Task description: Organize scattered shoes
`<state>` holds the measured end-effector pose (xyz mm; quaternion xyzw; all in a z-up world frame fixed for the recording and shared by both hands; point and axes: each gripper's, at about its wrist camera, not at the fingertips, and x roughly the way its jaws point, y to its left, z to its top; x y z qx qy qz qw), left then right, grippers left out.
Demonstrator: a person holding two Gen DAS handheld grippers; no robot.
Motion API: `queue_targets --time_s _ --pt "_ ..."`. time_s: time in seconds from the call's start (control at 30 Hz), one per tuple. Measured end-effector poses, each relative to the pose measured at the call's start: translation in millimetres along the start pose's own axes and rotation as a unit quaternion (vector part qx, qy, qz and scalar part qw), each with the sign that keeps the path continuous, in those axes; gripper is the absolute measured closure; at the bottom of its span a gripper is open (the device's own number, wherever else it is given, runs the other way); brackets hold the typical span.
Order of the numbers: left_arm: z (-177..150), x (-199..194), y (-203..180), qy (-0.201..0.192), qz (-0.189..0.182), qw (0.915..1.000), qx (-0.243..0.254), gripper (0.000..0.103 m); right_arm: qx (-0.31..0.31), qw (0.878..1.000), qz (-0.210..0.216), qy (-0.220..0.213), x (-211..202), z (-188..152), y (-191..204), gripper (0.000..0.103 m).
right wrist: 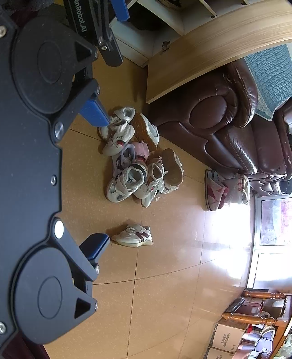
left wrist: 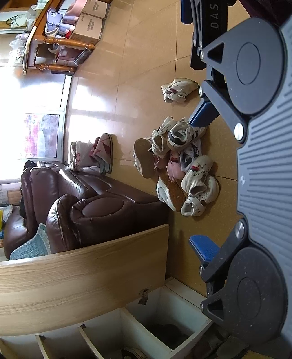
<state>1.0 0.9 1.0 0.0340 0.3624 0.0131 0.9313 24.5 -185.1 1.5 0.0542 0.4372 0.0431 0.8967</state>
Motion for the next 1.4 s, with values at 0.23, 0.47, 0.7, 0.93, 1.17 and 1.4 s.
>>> queue_targets --time_s 0.23,0.47,0.7,0.93,1.17,1.4 --pt "4 0 3 0.002 0.0 1.0 0.002 0.0 -0.003 1.0 0.006 -0.011 -5 -6 -6 0.0" --pt "1 -4 -3 -0.007 0.002 1.0 0.005 0.0 0.0 1.0 0.005 -0.004 -2 -2 -2 0.0" --pt "-2 -2 -2 -0.006 -0.004 1.0 0.002 0.0 0.002 1.0 0.006 -0.005 -3 -2 -2 0.0" --pt "0 -3 1 -0.004 -0.011 0.9999 -0.001 0.0 0.002 1.0 0.004 -0.004 -4 3 -2 0.0" --pt "2 -2 2 -0.002 -0.018 0.9998 -0.005 0.0 0.004 1.0 0.002 -0.004 -4 1 -4 0.0" --pt "0 -2 1 -0.002 -0.022 0.9997 -0.008 0.0 0.004 1.0 0.002 -0.004 -4 1 -2 0.0"
